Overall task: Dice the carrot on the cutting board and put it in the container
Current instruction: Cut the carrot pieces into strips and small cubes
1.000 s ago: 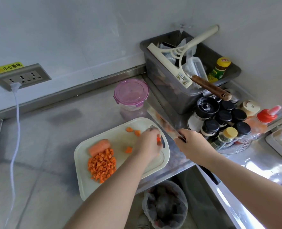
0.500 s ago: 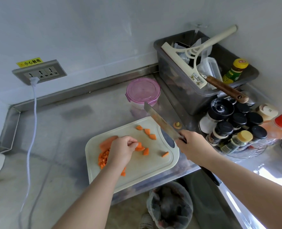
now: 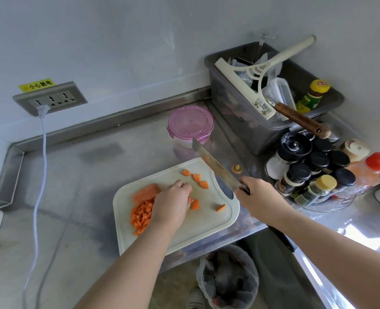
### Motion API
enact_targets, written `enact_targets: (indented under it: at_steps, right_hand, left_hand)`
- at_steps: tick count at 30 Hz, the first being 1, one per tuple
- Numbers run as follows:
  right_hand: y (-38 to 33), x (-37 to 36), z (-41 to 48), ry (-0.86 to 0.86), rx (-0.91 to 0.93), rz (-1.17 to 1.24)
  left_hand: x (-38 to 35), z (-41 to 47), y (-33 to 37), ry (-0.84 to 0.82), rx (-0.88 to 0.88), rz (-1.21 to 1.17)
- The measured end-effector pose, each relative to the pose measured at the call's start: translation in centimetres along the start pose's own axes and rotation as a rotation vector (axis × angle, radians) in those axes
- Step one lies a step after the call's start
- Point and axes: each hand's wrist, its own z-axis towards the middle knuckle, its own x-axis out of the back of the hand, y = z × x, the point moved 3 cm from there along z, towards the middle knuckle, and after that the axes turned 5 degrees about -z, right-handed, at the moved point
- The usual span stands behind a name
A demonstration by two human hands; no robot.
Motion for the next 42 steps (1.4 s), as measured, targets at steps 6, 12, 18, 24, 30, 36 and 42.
enact_targets:
  at_steps: [6,12,18,24,30,36,42]
  right_hand:
    - [0.1,0.1,-0.1,-0.001,0.006,-0.001]
    - [0.5,-0.3,-0.1,-0.033,0.002,0.005]
    - [0.6,-0.9,-0.1,-0.044,0.011,-0.015]
    - [0.1,-2.7,-1.0,-0.149,0.002,0.024]
    - [-0.8,-7.6,-1.8,-0.288,0.025,0.015]
    - [-0.6,-7.8,-0.6,-0.241,0.022,-0.084]
    - [0.0,-6.6,1.1,-0.143,-0.009,-0.059]
  left_hand:
    - [-0.8,0.0,-0.6,0.003,-0.007,-0.174]
    - [-1.3,0.2,-1.6,-0.163,0.061,-0.151]
    - [-1.0,1.5,-0.5,-0.272,0.016,0.009]
    - [-0.2,-1.1,-0.3,-0.377,-0.052,0.087]
    - [0.4,-3.2,-0.8,-0.365,-0.087,0.059]
    - [0.0,-3.1,-0.9,-0.352,-0.120,0.062]
    - [-0.8,-1.5,-0.4,-0.338,-0.139,-0.013]
